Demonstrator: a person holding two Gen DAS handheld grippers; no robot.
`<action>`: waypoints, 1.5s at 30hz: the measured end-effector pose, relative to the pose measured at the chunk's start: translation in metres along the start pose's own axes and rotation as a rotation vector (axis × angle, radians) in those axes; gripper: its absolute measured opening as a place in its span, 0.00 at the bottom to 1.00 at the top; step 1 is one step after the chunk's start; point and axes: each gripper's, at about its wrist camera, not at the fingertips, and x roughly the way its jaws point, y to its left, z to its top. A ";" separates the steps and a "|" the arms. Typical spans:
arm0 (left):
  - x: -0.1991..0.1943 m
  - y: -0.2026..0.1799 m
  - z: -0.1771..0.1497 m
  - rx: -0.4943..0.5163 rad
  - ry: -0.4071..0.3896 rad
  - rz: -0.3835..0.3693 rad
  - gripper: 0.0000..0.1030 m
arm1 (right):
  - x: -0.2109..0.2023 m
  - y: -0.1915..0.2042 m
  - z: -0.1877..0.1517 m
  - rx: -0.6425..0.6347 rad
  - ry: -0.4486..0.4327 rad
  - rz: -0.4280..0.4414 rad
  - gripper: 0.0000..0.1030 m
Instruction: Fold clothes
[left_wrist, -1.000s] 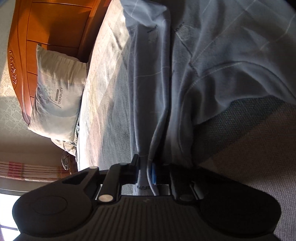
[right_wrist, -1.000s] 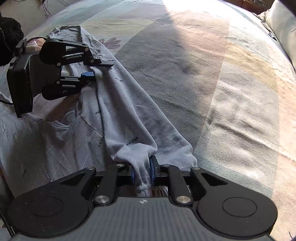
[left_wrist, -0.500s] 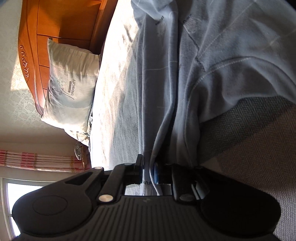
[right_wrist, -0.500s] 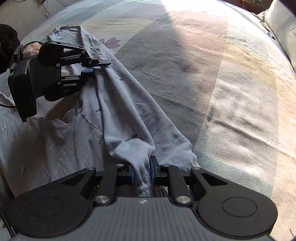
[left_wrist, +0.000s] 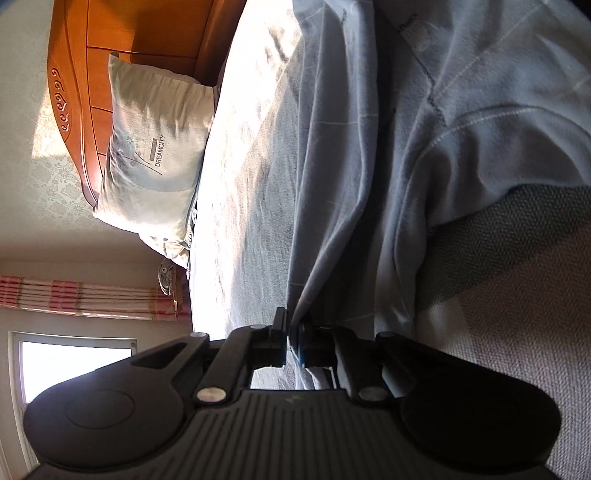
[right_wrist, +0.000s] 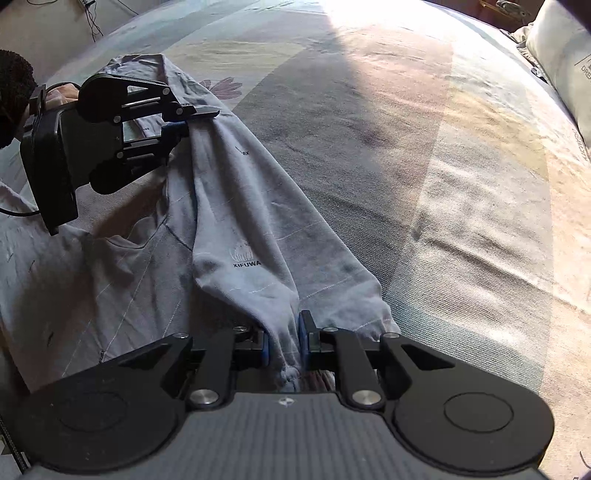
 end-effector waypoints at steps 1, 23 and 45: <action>0.000 0.001 0.000 -0.001 -0.001 -0.009 0.03 | 0.000 0.001 0.000 -0.006 -0.004 -0.003 0.16; -0.089 0.047 -0.009 0.031 -0.081 -0.410 0.02 | -0.043 0.043 -0.032 -0.464 -0.020 -0.106 0.07; -0.182 0.038 0.026 0.041 -0.386 -0.696 0.02 | -0.039 0.079 -0.131 -1.027 0.120 -0.174 0.07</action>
